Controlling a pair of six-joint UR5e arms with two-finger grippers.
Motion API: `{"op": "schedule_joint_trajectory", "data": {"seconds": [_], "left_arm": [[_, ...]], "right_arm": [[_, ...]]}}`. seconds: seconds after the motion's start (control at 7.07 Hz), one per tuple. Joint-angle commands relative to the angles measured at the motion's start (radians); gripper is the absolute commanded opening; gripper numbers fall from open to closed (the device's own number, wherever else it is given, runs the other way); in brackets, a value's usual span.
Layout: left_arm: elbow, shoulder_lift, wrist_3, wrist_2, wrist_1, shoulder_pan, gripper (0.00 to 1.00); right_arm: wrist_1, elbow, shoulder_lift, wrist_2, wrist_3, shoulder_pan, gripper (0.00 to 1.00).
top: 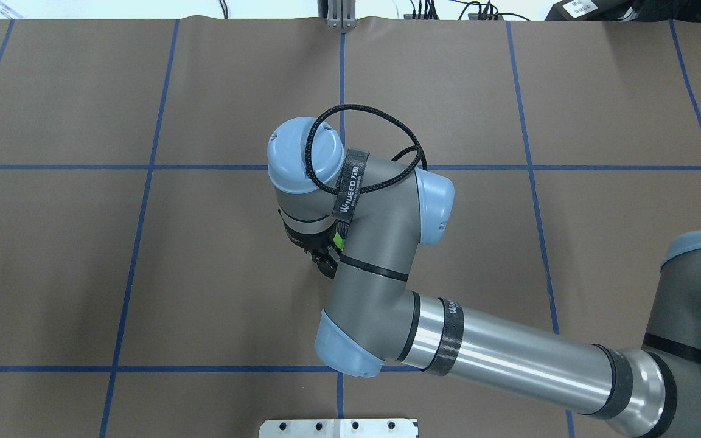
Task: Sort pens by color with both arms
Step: 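Close the right gripper on the blue marker and lift it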
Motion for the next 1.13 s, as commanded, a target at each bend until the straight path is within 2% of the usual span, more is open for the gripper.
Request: {"op": "schedule_joint_trajectory", "data": {"seconds": [0.0,0.14,0.71,0.99], "left_arm": [[0.002,0.0,0.0,0.0,0.0,0.001,0.99],[0.0,0.0,0.0,0.0,0.0,0.001,0.99],[0.002,-0.002,-0.018,0.0,-0.001,0.006,0.99],[-0.001,-0.005,-0.058,-0.002,-0.012,0.022,0.99]], "right_arm": [[-0.029,0.08,-0.028,0.013,-0.003,0.01,0.0],[-0.066,0.123,-0.027,0.024,-0.003,0.017,0.0],[-0.069,0.197,-0.01,0.025,0.002,0.017,0.0],[-0.075,0.225,-0.01,0.022,-0.01,0.07,0.0]]}}
